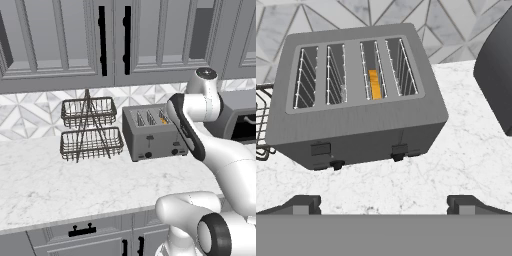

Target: Start the toaster. Once the lever pops up, take the bread to the plate on the dining counter.

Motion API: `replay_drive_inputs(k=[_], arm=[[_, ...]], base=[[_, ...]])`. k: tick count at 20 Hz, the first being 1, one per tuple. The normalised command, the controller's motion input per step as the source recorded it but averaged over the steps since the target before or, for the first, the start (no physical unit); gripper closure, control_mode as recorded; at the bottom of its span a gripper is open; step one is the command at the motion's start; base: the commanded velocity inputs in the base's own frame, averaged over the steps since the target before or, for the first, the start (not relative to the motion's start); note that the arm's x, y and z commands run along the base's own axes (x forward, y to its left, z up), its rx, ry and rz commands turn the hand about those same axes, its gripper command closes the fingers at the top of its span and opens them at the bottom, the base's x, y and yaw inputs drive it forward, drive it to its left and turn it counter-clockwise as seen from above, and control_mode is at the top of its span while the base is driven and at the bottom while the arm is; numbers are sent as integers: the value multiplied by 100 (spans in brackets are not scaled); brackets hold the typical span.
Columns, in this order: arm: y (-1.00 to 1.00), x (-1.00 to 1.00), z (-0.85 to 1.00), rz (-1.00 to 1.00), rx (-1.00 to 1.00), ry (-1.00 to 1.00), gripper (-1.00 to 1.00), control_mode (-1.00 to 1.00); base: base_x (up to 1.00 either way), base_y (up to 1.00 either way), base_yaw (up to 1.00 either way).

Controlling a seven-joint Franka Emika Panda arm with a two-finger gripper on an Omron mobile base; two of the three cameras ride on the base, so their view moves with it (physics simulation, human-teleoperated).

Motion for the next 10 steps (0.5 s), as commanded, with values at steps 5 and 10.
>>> replay_drive_inputs(k=[5, 10], arm=[[0, 0, 0, 0, 0, 0, -100, -100], [0, 0, 0, 0, 0, 0, -100, -100]], base=[[0, 0, 0], [0, 0, 0]])
